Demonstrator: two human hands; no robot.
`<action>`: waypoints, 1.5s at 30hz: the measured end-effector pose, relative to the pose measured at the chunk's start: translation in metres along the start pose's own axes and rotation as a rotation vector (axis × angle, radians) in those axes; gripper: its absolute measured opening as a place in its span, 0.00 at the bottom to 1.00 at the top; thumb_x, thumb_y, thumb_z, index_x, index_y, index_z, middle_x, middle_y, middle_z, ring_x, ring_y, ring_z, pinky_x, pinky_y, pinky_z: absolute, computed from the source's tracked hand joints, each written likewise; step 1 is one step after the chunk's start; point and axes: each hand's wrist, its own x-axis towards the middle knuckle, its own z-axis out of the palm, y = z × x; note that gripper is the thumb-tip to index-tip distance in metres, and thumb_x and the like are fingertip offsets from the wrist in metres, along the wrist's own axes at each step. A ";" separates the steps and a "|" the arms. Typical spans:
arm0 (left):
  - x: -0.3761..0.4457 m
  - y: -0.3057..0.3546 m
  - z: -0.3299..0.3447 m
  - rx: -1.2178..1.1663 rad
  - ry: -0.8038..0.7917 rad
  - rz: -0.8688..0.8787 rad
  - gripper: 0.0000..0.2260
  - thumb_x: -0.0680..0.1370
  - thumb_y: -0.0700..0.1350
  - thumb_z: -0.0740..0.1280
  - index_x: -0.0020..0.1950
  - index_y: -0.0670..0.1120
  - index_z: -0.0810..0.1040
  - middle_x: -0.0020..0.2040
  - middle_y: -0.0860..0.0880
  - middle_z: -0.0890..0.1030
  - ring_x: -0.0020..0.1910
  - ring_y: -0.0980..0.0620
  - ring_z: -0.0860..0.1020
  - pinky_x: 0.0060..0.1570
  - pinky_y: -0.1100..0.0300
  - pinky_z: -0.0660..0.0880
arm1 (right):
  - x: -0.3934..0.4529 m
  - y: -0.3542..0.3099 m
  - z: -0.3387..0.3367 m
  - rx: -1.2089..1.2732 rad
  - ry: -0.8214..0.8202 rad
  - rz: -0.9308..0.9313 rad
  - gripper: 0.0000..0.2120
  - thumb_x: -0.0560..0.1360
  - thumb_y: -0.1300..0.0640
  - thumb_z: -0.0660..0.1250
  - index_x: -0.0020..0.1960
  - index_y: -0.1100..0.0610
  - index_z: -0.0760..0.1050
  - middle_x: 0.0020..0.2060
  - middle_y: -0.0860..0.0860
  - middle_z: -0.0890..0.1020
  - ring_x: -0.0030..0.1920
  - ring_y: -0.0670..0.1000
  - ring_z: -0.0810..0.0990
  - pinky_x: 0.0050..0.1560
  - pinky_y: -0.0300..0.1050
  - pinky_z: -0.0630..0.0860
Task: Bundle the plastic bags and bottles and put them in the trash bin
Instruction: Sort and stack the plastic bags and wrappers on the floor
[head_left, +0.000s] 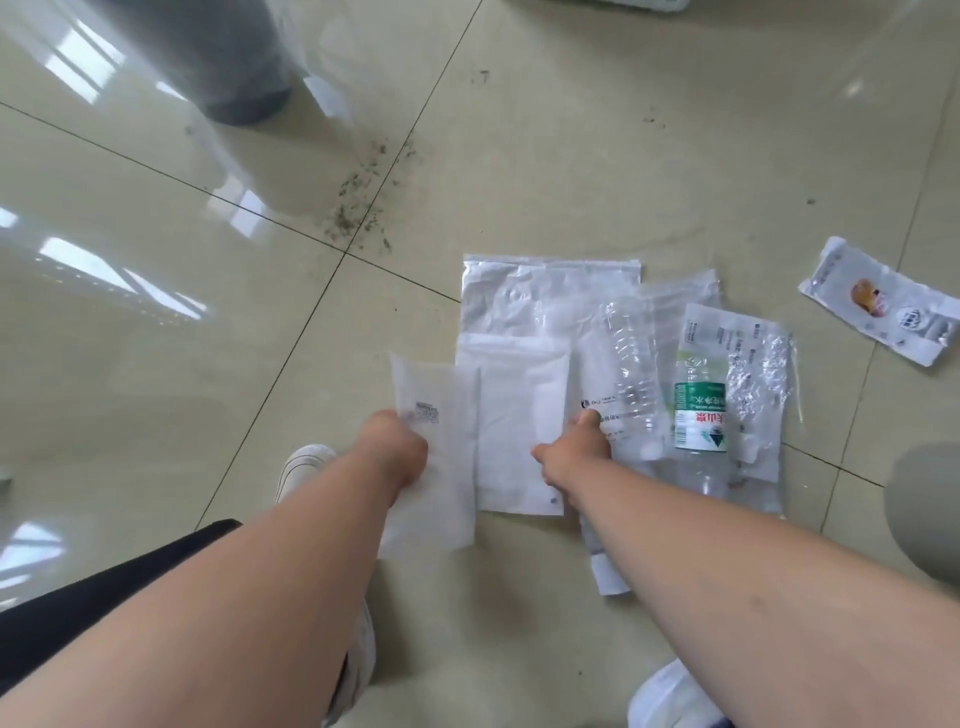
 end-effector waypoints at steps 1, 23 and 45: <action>-0.011 0.008 -0.001 -0.012 -0.011 0.024 0.13 0.76 0.32 0.69 0.57 0.43 0.85 0.48 0.40 0.87 0.44 0.37 0.89 0.47 0.36 0.88 | 0.000 0.002 0.003 0.020 -0.020 0.003 0.22 0.71 0.56 0.72 0.63 0.55 0.72 0.55 0.57 0.84 0.51 0.61 0.87 0.46 0.50 0.84; -0.070 0.072 0.056 -0.326 -0.465 0.205 0.23 0.76 0.27 0.73 0.70 0.41 0.83 0.60 0.39 0.89 0.50 0.41 0.89 0.48 0.49 0.87 | -0.043 -0.013 -0.155 0.881 -0.556 -0.008 0.21 0.79 0.46 0.61 0.53 0.60 0.85 0.46 0.61 0.86 0.48 0.62 0.84 0.55 0.55 0.79; -0.038 0.061 0.069 0.068 -0.132 0.366 0.26 0.76 0.39 0.68 0.72 0.55 0.84 0.68 0.49 0.84 0.51 0.44 0.89 0.58 0.44 0.87 | 0.075 0.066 -0.245 0.253 0.697 0.000 0.17 0.80 0.63 0.60 0.64 0.54 0.82 0.59 0.56 0.86 0.53 0.56 0.81 0.57 0.45 0.75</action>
